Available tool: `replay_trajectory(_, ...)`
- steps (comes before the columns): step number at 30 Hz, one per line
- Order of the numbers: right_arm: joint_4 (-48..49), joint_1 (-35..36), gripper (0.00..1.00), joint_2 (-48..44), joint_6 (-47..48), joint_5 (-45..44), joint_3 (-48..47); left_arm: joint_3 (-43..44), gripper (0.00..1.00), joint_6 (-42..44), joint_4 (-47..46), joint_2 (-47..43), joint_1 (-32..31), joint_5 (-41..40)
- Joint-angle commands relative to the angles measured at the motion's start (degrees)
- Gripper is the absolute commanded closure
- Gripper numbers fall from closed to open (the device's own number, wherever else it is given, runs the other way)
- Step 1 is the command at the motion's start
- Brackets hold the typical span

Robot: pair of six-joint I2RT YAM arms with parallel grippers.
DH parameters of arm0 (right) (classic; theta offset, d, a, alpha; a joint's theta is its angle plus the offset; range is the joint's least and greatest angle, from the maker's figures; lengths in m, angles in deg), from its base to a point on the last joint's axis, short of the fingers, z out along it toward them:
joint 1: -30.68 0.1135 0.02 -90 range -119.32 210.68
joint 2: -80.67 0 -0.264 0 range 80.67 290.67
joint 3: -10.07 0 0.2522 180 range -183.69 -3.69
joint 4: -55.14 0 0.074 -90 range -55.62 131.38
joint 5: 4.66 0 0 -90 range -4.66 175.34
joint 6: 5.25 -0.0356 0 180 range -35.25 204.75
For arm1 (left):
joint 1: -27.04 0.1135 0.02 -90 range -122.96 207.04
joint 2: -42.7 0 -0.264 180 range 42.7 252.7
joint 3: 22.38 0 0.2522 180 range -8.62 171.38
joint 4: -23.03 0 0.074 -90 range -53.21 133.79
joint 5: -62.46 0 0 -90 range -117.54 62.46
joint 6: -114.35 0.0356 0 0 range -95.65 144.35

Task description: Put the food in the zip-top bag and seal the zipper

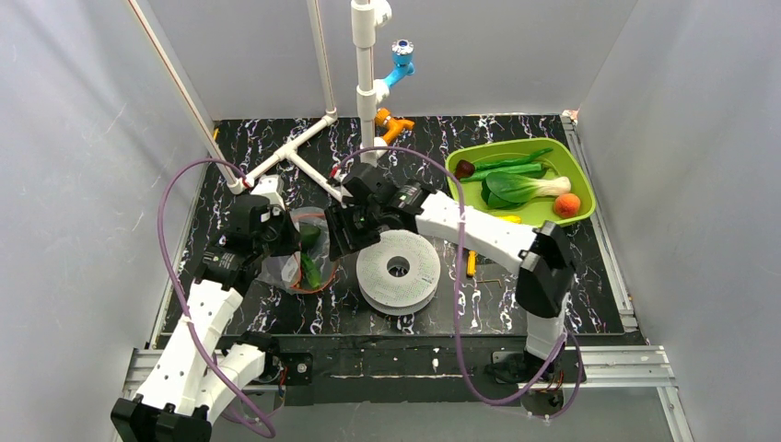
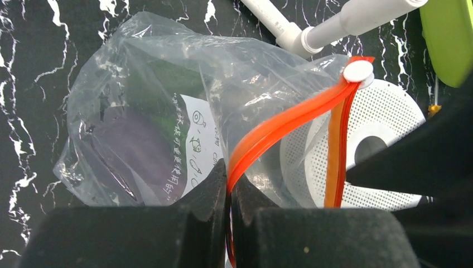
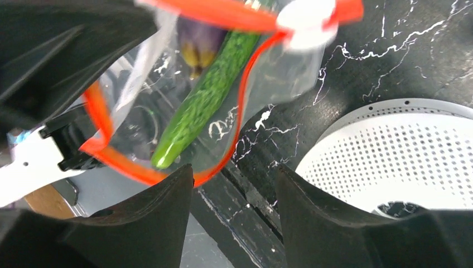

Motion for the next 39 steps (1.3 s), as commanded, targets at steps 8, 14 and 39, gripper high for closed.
replay_trajectory(8,-5.32,1.61,0.98,8.32,-0.33,3.18,-19.53,14.78,1.00,-1.14,9.78,1.59,-0.25,0.67)
replay_trajectory(14,-5.99,1.53,0.99,8.38,-0.89,8.44,-28.38,24.51,1.00,0.24,16.28,-0.15,-0.22,-5.43)
replay_trajectory(39,-9.23,1.97,0.35,-4.89,12.00,-5.85,-8.40,-0.61,1.00,4.23,1.86,-0.75,-0.19,-8.52)
